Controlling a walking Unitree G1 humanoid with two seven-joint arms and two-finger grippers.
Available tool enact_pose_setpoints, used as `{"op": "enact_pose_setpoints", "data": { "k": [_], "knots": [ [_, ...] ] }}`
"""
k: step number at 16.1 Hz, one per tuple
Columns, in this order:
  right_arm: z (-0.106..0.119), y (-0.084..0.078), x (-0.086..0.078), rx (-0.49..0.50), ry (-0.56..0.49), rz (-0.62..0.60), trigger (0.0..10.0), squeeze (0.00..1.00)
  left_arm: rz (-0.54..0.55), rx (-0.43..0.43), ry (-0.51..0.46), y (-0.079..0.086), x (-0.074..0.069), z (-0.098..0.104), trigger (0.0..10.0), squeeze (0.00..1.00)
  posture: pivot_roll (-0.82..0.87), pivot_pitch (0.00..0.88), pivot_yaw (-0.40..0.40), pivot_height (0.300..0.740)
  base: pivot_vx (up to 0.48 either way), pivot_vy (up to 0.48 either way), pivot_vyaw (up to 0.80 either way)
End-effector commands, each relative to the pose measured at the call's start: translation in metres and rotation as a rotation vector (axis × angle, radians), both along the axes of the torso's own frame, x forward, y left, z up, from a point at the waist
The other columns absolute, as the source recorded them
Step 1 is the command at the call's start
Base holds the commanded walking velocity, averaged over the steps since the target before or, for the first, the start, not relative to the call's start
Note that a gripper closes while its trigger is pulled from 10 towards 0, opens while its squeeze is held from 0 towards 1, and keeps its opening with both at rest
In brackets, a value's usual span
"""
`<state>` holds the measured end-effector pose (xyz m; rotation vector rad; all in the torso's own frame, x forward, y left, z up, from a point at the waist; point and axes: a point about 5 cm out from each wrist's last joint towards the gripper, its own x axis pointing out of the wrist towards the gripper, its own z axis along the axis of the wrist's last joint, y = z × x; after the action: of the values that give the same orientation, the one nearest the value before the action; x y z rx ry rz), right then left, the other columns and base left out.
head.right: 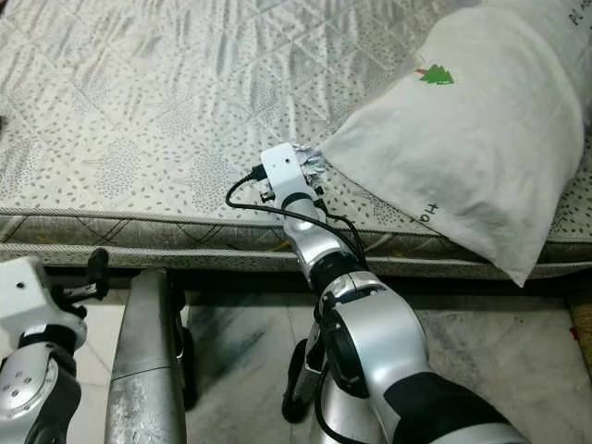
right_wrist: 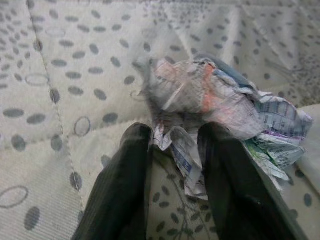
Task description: Clean up the room
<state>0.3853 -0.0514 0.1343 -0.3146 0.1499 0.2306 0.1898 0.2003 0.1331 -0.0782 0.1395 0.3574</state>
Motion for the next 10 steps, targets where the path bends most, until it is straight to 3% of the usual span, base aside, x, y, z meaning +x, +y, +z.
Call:
{"op": "enact_pose_setpoints", "data": {
  "k": [1,10],
  "knots": [
    [-0.0048,-0.0019,-0.0010,0.006,0.036,-0.008,0.0,0.00,0.015,0.002,0.021,0.0026,-0.0033,-0.0047,10.0,0.00,0.28,0.247,-0.124,0.533,0.000,0.000,0.00],
    [0.0032,-0.0060,0.0033,0.008,0.012,-0.004,0.0,0.00,0.021,0.005,0.003,0.0048,0.0016,-0.0033,10.0,0.00,0.28,0.237,-0.123,0.533,0.000,0.000,0.00]
  ]
}}
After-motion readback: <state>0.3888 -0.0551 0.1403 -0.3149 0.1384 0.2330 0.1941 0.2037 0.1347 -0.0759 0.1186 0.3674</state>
